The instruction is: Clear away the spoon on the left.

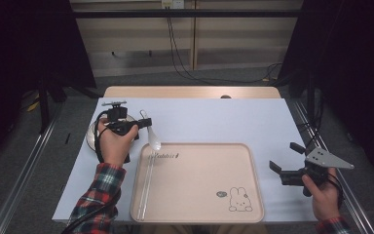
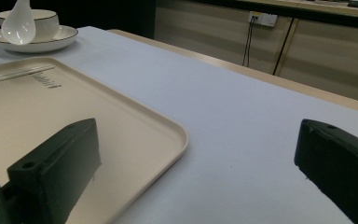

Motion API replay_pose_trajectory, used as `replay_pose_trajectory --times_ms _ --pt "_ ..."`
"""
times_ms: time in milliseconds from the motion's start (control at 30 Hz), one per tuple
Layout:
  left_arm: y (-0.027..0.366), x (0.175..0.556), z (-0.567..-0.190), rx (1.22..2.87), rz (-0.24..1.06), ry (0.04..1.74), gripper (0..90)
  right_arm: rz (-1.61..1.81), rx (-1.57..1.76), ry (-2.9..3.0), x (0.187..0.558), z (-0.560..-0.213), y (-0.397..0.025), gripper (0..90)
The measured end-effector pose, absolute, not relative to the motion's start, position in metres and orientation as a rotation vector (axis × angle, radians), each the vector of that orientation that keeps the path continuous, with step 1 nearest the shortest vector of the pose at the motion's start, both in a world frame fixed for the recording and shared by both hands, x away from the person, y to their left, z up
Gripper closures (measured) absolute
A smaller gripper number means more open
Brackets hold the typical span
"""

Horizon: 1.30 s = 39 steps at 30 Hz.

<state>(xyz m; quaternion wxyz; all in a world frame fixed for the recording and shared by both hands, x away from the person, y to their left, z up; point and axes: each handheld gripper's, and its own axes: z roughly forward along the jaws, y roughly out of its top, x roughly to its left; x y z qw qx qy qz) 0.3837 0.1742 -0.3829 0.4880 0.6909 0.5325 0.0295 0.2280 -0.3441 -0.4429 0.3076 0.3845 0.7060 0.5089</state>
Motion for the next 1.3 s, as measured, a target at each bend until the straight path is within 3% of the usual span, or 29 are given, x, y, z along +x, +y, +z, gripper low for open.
replay_pose_trajectory --times_ms 1300 --pt "0.14 0.363 -0.432 1.866 -0.149 1.251 86.2 1.336 0.997 1.885 0.23 -0.443 -0.339 0.0"
